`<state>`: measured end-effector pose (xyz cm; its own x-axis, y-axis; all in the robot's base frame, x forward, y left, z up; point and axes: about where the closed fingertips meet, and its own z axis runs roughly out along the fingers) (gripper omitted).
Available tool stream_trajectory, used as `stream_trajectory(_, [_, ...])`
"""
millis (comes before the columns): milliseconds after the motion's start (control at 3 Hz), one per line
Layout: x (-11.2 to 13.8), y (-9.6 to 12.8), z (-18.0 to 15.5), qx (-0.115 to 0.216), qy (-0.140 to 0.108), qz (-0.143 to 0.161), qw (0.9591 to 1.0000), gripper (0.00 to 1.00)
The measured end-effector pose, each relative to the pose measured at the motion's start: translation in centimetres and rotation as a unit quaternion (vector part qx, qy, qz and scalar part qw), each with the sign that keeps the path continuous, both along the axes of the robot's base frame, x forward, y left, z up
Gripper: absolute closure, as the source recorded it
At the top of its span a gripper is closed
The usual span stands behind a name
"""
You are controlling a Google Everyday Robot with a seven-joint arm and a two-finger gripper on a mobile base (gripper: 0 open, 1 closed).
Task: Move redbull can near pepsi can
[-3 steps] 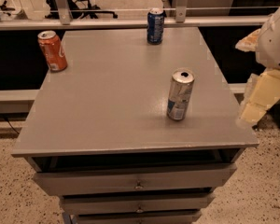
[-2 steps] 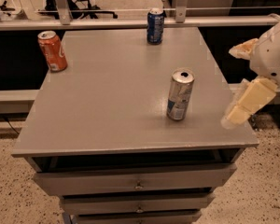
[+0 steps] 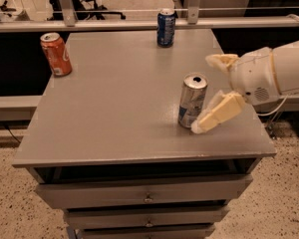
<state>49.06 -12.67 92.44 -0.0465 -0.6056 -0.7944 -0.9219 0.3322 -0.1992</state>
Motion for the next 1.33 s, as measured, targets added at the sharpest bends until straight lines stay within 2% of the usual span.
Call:
stream_trajectory(333, [1.7,3.5,-1.1,0.095,-0.011,0.027,0.9950,0.00])
stream_trajectory(667, [2.8,5.4,-2.1,0.159,-0.006,0.039,0.9864,0.18])
stream_trajectory(1000, [3.7,5.1,-2.4,0.193,-0.002,0.036,0.9805,0.40])
stream_trajectory(1333, [5.1,2.8,-0.9,0.197,-0.018,0.022,0.9800,0.63])
